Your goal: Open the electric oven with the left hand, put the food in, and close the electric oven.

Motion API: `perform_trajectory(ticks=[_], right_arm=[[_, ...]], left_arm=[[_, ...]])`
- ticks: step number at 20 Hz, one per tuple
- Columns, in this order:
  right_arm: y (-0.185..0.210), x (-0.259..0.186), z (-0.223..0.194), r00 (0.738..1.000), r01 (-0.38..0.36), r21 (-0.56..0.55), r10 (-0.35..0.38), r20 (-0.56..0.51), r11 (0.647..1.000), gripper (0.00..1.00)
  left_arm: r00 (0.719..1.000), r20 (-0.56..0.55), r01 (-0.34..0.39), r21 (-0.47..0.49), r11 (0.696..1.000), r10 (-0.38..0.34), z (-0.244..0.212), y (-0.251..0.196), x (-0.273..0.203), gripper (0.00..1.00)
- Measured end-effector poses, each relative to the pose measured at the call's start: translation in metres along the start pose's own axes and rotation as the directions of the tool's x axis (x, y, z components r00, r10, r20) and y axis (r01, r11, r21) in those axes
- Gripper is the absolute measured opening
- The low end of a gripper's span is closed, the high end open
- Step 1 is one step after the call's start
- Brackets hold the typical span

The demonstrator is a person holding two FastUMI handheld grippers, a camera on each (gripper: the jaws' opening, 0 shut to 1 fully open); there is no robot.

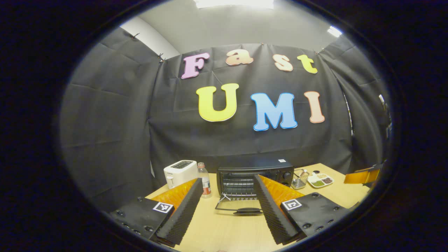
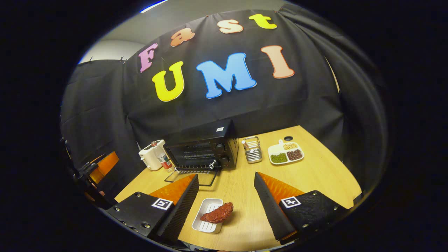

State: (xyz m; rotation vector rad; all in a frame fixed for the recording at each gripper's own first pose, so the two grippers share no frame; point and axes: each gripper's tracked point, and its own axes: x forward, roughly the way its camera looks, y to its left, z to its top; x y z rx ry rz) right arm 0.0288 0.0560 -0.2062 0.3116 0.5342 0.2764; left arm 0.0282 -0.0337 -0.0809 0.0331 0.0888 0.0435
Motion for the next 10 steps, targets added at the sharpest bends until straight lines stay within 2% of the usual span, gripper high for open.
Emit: perform_trajectory(ticks=[2, 3, 6, 10], right_arm=[[0.0, 0.012, -0.02, 0.997, -0.013, 0.043, 0.016, -0.08, 0.999, 0.96], [-0.002, 0.017, -0.027, 0.993, -0.012, 0.07, 0.02, -0.115, 0.997, 0.97], [-0.002, 0.031, -0.057, 0.978, -0.015, 0.172, 0.05, -0.201, 0.985, 0.98], [-0.009, 0.045, -0.088, 0.957, 0.025, 0.249, 0.049, -0.286, 0.968, 0.98]], left_arm=[[1.0, 0.006, 0.001, -0.015, 1.0, 0.0, 0.003, 0.002, -0.001, 0.97], [1.0, 0.007, -0.002, -0.018, 1.0, 0.002, 0.005, 0.004, -0.002, 1.0], [1.0, 0.013, -0.004, -0.025, 1.0, 0.004, 0.009, 0.01, -0.002, 1.0], [1.0, 0.014, -0.028, -0.016, 0.999, 0.028, 0.01, 0.026, -0.006, 1.0]])
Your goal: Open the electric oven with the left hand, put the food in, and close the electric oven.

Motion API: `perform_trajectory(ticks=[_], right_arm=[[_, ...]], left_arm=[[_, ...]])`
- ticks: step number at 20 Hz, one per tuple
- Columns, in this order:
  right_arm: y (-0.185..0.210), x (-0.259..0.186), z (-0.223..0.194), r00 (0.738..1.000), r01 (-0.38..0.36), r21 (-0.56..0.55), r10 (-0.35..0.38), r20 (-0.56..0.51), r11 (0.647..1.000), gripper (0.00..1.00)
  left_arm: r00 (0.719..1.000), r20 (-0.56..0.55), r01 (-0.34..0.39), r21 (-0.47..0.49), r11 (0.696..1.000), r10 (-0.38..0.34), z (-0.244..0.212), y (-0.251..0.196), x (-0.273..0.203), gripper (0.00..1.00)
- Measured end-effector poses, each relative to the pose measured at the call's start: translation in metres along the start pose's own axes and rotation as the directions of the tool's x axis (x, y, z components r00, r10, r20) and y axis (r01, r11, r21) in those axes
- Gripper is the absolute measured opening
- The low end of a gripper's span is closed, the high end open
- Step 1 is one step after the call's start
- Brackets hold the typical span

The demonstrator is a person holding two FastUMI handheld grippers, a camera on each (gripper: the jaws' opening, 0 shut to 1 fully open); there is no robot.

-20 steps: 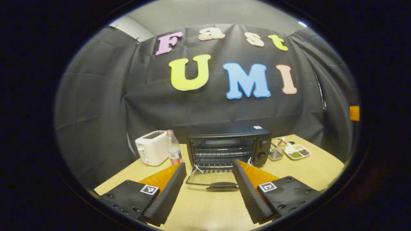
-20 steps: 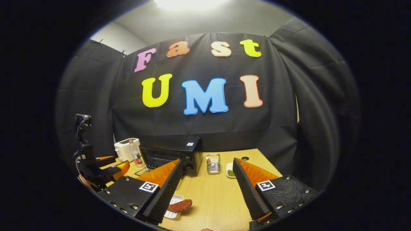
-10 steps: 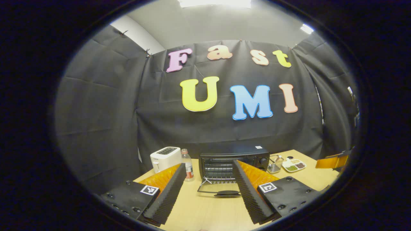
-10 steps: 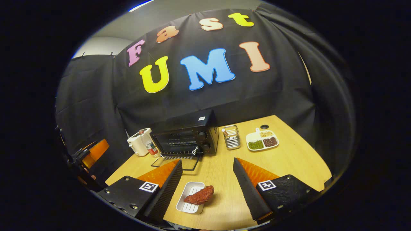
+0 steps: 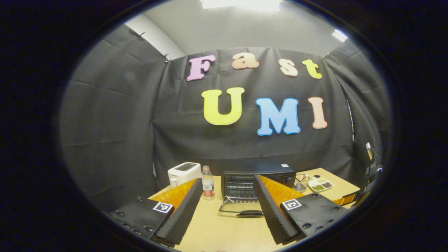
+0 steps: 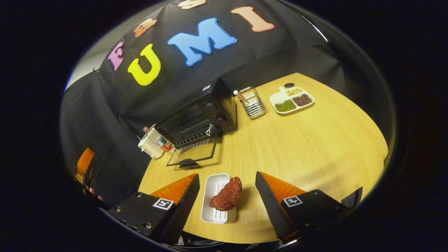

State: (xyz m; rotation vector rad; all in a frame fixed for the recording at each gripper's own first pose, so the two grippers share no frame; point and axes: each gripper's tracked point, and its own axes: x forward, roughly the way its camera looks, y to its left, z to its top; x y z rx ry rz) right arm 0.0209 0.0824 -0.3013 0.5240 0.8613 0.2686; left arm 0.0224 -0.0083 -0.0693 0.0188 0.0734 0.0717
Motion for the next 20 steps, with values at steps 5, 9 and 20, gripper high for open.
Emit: perform_trajectory(ticks=[5, 9, 20], right_arm=[[-0.007, 0.025, -0.025, 0.995, -0.024, 0.155, 0.038, -0.091, 0.988, 0.98], [-0.002, 0.03, -0.043, 0.985, -0.067, 0.303, 0.111, -0.133, 0.951, 0.96], [-0.003, 0.052, -0.057, 0.974, -0.057, 0.375, 0.133, -0.181, 0.925, 0.4]], left_arm=[[0.999, -0.021, -0.028, -0.007, 1.0, 0.028, -0.007, 0.015, -0.003, 1.0], [0.999, -0.017, -0.037, -0.017, 0.999, 0.037, -0.01, 0.021, -0.002, 1.0], [0.998, -0.056, -0.042, -0.042, 0.998, 0.04, -0.031, 0.022, 0.004, 1.0]])
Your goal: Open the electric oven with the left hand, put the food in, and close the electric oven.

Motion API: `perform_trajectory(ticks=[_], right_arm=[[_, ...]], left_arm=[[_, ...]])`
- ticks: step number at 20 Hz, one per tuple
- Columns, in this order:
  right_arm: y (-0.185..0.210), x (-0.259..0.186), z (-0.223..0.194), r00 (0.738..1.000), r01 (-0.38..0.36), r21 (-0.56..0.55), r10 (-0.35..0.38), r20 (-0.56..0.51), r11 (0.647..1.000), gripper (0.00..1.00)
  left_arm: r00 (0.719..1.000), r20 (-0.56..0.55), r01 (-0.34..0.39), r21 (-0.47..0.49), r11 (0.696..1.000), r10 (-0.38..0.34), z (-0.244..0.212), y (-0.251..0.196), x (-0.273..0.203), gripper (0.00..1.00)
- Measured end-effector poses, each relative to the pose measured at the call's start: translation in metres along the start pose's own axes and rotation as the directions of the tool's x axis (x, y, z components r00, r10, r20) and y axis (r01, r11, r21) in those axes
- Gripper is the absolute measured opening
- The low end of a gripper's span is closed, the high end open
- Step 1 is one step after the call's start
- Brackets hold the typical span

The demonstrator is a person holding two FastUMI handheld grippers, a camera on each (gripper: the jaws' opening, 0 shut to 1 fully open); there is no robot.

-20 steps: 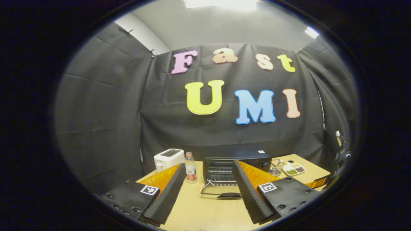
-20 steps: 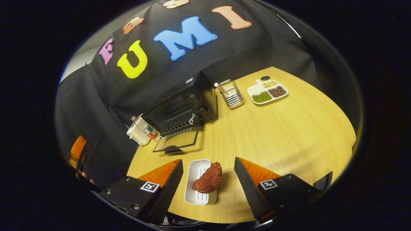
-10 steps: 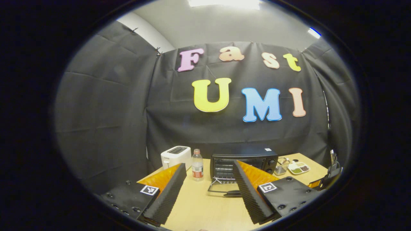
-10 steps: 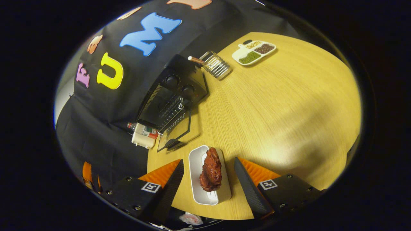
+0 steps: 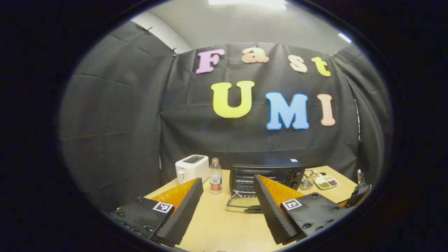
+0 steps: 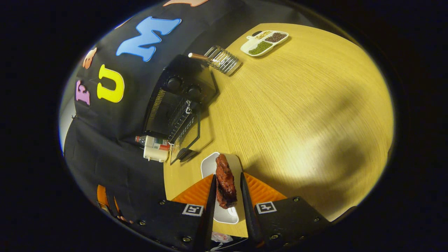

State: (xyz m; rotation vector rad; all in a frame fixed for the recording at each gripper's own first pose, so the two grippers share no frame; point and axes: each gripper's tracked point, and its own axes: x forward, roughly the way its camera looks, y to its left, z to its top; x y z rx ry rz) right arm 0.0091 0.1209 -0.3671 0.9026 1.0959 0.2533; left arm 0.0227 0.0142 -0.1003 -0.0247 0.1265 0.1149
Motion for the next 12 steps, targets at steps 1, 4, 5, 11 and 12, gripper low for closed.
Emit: perform_trajectory(ticks=[1, 4, 5, 11, 12], right_arm=[[0.003, 0.001, -0.002, 1.0, 0.003, -0.01, -0.003, -0.001, 1.0, 0.24], [0.013, 0.0, 0.001, 1.0, -0.006, -0.083, 0.007, 0.011, 0.997, 0.07], [0.016, 0.007, 0.002, 1.0, -0.007, -0.112, 0.009, 0.022, 0.994, 0.1], [0.045, -0.015, 0.014, 0.998, -0.024, -0.147, 0.031, 0.049, 0.989, 0.1], [0.053, -0.016, 0.017, 0.997, -0.032, -0.158, 0.042, 0.058, 0.987, 0.1]], left_arm=[[1.0, -0.004, 0.0, -0.003, 1.0, 0.0, -0.001, -0.001, 0.001, 1.0], [1.0, -0.012, 0.007, -0.002, 1.0, -0.007, -0.006, -0.003, 0.003, 0.91], [1.0, -0.017, 0.007, 0.002, 1.0, -0.007, -0.008, -0.003, 0.005, 0.94], [0.999, -0.018, 0.032, 0.007, 0.999, -0.031, -0.009, -0.007, 0.019, 1.0], [0.999, -0.016, 0.036, 0.006, 0.999, -0.036, -0.008, -0.007, 0.021, 0.97]])
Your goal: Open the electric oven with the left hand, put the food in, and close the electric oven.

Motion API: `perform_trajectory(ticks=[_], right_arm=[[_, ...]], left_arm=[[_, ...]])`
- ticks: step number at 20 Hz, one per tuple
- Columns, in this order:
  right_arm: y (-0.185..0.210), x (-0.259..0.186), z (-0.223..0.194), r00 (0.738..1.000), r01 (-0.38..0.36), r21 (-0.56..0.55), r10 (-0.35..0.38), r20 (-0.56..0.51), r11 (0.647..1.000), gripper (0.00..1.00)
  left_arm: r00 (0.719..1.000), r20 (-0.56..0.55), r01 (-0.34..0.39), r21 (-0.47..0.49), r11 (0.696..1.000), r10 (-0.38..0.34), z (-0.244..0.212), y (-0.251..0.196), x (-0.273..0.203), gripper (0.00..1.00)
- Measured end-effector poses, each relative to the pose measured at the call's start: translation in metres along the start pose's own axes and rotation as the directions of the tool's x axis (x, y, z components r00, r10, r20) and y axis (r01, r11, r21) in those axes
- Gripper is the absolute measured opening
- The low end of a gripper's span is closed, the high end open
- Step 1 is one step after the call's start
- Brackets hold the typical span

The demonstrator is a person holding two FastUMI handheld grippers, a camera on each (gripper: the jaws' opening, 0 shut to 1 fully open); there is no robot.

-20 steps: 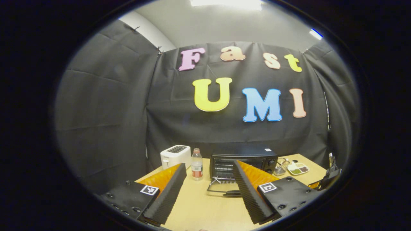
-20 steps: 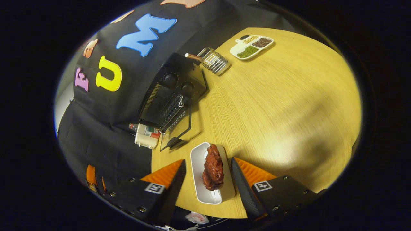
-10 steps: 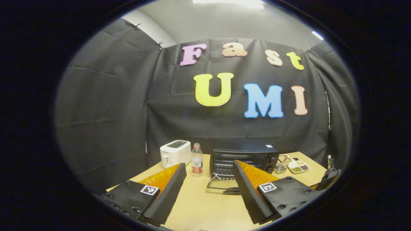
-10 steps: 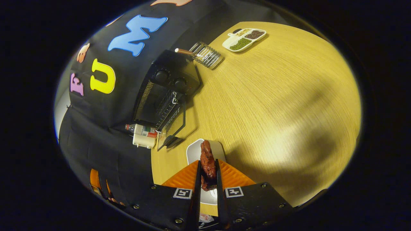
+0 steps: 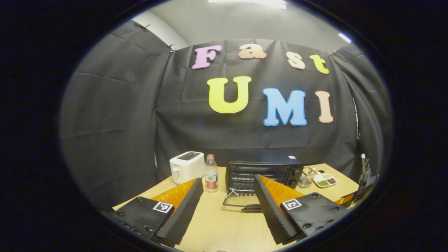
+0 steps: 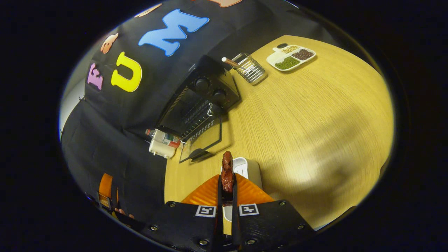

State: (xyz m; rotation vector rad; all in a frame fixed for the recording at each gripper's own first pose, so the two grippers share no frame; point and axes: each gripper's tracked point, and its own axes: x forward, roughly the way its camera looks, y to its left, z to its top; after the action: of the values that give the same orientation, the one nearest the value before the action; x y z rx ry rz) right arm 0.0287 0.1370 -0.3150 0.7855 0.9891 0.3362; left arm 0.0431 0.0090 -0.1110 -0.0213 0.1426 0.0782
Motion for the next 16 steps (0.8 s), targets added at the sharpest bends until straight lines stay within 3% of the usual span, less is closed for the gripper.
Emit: perform_trajectory(ticks=[7, 16], right_arm=[[0.059, 0.018, 0.036, 0.993, -0.089, -0.044, 0.092, 0.067, 0.995, 0.1], [0.103, 0.08, 0.057, 0.988, -0.128, -0.038, 0.131, 0.084, 0.991, 0.1]], left_arm=[[1.0, 0.003, 0.003, -0.014, 1.0, -0.003, 0.002, 0.016, 0.022, 0.97], [0.999, -0.006, -0.037, -0.032, 0.999, 0.036, -0.003, 0.06, 0.05, 1.0]])
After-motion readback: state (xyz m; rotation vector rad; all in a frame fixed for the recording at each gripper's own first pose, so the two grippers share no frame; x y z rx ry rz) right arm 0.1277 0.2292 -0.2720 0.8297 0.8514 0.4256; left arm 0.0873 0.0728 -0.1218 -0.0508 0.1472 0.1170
